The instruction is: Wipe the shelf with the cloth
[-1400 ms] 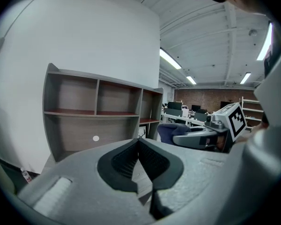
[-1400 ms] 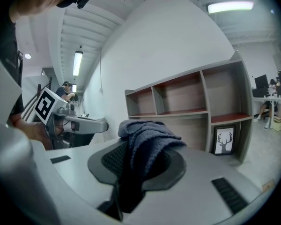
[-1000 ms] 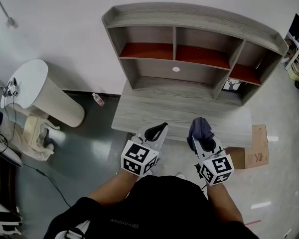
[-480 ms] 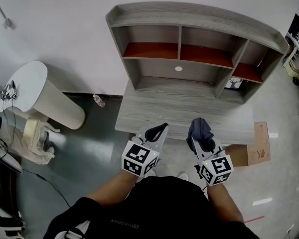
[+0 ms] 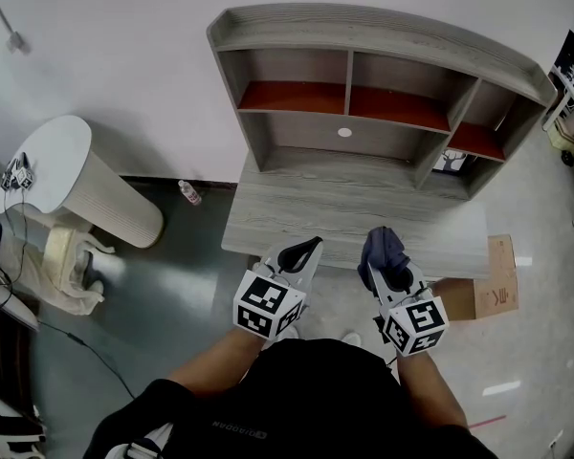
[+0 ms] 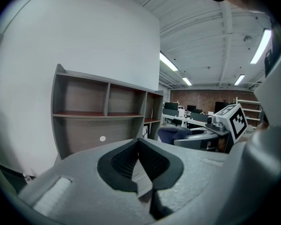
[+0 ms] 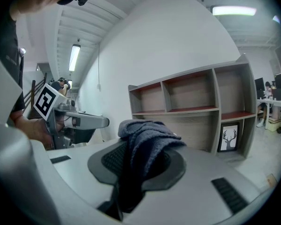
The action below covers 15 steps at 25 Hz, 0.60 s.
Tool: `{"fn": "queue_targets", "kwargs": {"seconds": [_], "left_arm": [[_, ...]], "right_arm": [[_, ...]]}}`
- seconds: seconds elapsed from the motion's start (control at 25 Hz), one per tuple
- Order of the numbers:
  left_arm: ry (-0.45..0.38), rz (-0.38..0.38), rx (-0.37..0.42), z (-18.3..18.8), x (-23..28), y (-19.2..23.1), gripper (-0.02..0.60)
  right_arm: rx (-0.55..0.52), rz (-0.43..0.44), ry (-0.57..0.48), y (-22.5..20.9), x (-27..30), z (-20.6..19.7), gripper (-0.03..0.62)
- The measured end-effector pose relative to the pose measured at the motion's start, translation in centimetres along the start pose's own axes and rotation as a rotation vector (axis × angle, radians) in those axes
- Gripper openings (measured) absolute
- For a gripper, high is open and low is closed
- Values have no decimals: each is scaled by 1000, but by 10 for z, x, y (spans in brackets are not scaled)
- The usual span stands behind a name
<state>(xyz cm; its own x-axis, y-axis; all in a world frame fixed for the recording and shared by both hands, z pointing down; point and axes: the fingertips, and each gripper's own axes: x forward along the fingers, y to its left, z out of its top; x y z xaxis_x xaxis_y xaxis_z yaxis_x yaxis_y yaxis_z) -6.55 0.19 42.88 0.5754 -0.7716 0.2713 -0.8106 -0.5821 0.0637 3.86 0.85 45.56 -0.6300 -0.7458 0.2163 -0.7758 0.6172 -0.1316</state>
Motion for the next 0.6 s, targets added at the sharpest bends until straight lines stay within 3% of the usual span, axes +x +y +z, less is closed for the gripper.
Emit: {"fn": "queue_targets", "kwargs": {"seconds": [0.6], "left_arm": [[-1, 3, -4, 0, 0, 2, 8]], "right_arm": [[-8, 6, 6, 2, 3, 1, 92]]}}
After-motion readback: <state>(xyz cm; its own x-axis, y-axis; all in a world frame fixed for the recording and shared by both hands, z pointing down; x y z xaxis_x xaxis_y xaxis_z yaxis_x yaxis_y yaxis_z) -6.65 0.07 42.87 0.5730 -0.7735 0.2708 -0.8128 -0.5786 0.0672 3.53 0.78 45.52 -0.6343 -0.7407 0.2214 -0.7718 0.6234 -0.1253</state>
